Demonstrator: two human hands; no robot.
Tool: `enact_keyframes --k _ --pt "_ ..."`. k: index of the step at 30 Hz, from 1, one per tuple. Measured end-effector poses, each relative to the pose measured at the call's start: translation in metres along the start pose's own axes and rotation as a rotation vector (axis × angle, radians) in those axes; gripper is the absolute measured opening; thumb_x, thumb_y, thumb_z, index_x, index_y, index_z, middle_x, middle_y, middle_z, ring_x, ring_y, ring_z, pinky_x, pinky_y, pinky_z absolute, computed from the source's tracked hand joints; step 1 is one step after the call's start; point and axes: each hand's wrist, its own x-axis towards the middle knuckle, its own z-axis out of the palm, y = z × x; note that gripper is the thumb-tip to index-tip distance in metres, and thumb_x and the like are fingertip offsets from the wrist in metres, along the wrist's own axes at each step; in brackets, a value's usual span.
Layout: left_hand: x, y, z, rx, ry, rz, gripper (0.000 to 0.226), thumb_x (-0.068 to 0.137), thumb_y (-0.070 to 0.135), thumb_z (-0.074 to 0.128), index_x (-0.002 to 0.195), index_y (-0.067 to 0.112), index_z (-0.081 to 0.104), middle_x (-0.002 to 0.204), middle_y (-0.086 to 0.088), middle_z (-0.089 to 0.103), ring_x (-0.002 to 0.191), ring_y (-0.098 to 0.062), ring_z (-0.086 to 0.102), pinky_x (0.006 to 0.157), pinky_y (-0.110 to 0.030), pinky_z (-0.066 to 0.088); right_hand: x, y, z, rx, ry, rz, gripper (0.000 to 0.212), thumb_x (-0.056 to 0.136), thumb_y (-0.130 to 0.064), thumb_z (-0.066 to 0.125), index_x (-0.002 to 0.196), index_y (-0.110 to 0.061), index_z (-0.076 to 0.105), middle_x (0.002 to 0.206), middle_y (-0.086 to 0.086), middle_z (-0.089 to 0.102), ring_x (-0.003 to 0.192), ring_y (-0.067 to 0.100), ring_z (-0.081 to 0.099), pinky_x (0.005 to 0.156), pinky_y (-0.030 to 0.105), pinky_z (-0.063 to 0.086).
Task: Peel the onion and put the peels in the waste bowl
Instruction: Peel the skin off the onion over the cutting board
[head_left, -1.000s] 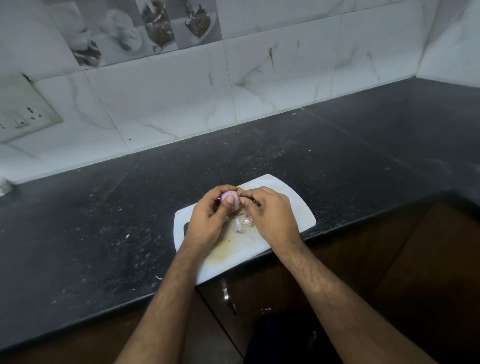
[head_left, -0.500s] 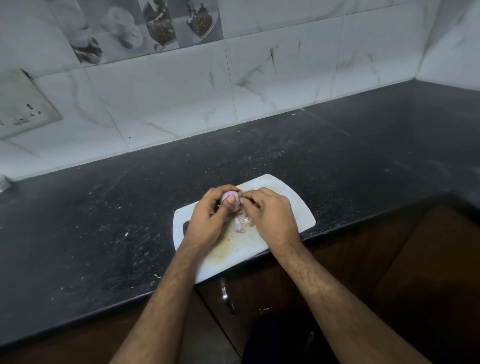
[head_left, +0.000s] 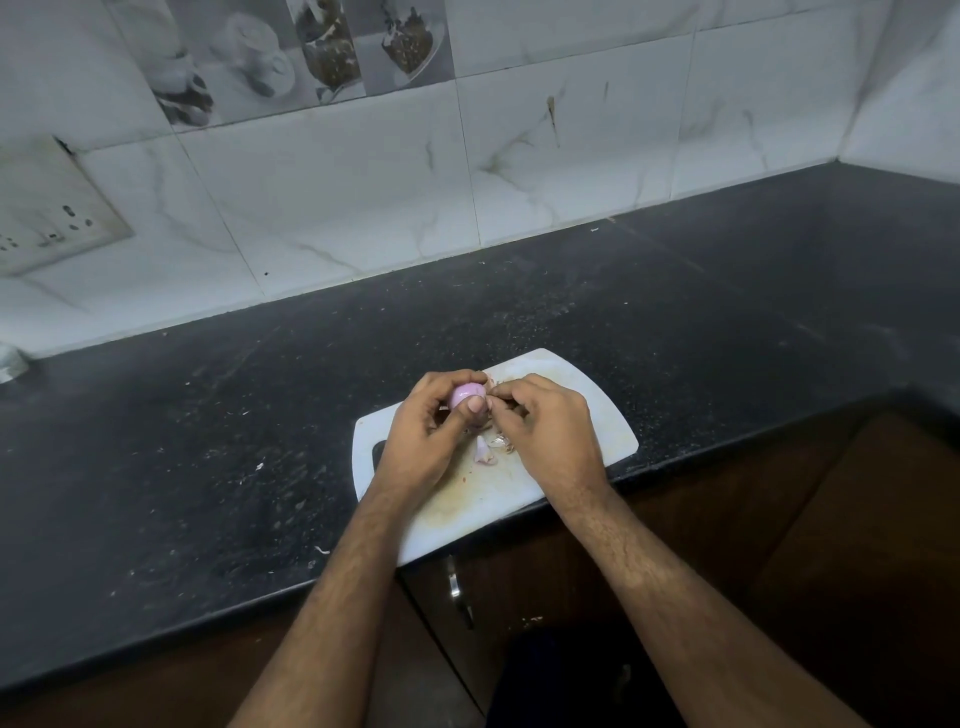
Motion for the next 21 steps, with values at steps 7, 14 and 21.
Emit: enact_keyframes --k 7,14,21 --pt "0.0001 0.0008 -0.0001 -0.014 0.002 0.009 0.032 0.097 0.038 0.072 0.126 0.024 0.076 0.125 0.004 0.070 0.122 -0.018 0.068 0.107 -0.051 0.055 0.0024 -0.0019 -0.0009 0.013 -0.037 0.034 0.020 0.090 -0.036 0.073 0.095 -0.017 0.076 0.084 -0.010 0.067 0.071 0.010 0.064 0.063 0.038 0.060" --pt "-0.0003 0.0029 -0.0003 -0.100 0.003 -0.002 0.036 0.098 0.044 0.069 0.127 0.026 0.076 0.129 0.000 0.072 0.125 -0.024 0.068 0.108 -0.054 0.055 0.0020 -0.0046 -0.0014 -0.035 -0.025 0.037 0.019 0.092 -0.035 0.072 0.085 -0.018 0.067 0.081 -0.010 0.061 0.066 0.012 0.058 0.061 0.035 0.057" --pt "0.0001 0.0056 -0.0001 -0.182 -0.003 -0.064 0.041 0.101 0.037 0.064 0.138 0.019 0.070 0.134 -0.002 0.073 0.128 -0.023 0.068 0.111 -0.047 0.055 0.0019 -0.0024 -0.0017 -0.043 0.015 0.049 0.007 0.095 -0.025 0.070 0.092 -0.018 0.070 0.086 -0.013 0.062 0.071 0.006 0.058 0.064 0.022 0.054"
